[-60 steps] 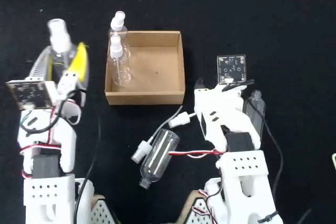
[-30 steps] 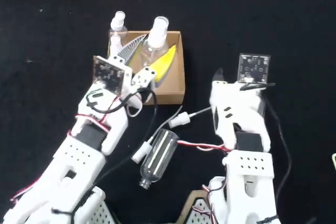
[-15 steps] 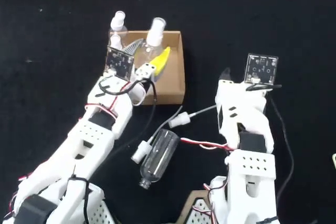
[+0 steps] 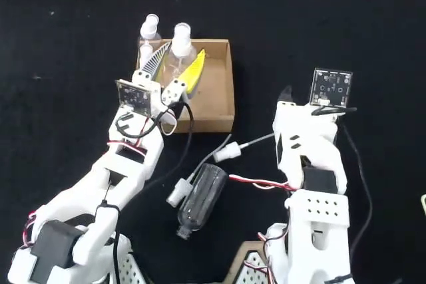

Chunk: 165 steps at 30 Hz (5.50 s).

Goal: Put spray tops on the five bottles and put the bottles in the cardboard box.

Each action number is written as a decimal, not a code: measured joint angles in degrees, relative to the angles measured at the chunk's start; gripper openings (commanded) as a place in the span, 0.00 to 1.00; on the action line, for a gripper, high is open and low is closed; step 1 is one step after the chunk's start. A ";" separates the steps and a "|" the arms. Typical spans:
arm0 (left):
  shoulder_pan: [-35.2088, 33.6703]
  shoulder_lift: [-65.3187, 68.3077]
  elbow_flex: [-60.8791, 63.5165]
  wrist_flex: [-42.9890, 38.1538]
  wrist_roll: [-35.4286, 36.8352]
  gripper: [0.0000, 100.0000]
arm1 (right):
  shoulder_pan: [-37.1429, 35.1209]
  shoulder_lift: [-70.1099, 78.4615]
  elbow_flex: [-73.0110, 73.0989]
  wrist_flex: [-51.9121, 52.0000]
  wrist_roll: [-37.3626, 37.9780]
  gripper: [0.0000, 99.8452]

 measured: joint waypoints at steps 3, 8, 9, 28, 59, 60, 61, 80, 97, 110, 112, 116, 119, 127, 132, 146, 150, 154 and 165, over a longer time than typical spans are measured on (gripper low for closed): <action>0.00 0.09 -0.09 0.00 1.05 0.03 | 0.00 0.00 0.00 0.00 0.00 0.14; 0.00 0.18 -0.35 0.00 1.14 0.03 | 0.00 0.00 0.00 0.00 0.00 0.14; 0.00 0.18 -0.62 0.00 1.14 0.03 | 0.00 0.00 0.00 0.00 0.00 0.14; 3.69 19.34 -15.47 -3.78 1.14 0.03 | 6.42 0.00 0.00 0.00 0.00 0.14; 0.97 28.48 -9.67 -7.30 1.41 0.03 | 6.42 0.00 0.00 0.00 -0.09 0.14; 0.97 29.71 -9.76 -9.23 1.41 0.03 | 6.42 0.00 0.00 0.00 -0.09 0.14; 0.97 30.95 -9.76 -11.78 1.41 0.03 | 6.33 0.00 0.00 0.00 -0.09 0.14; 1.05 33.67 -9.85 -13.89 1.41 0.03 | 6.33 0.00 0.00 0.00 -0.09 0.14; 1.05 33.67 -9.85 -13.89 1.41 0.12 | 6.33 0.00 0.00 0.00 -0.09 0.14; 1.05 33.67 -9.85 -13.89 1.41 0.20 | 6.33 0.00 0.00 0.00 -0.09 0.14; 1.05 33.67 -9.67 -13.89 1.41 0.23 | 6.33 0.00 0.00 0.00 -0.09 0.14; 1.05 33.67 -8.70 -13.89 1.41 0.23 | 6.33 0.00 0.00 0.00 -0.09 0.14; 0.97 33.67 -8.70 -13.89 1.41 0.23 | 6.33 0.00 0.00 0.00 -0.09 0.14; 0.97 33.67 -8.70 -13.89 1.41 0.25 | 6.33 0.00 0.00 0.00 -0.09 0.14; 0.88 33.67 -8.70 -13.80 1.41 0.34 | 6.33 0.00 0.00 0.00 -0.09 0.14; 0.88 33.67 -8.70 -13.63 1.41 0.31 | 6.33 0.00 0.00 0.00 -0.09 0.14; 0.88 33.67 -8.62 -13.63 1.41 0.31 | 6.33 0.00 0.00 0.00 -0.09 0.14; 0.88 30.77 -6.07 -13.63 1.41 0.31 | 6.33 0.00 0.00 0.00 -0.09 0.14; -0.70 23.56 -0.09 -13.63 1.41 0.31 | 6.33 0.00 0.00 0.00 -0.09 0.14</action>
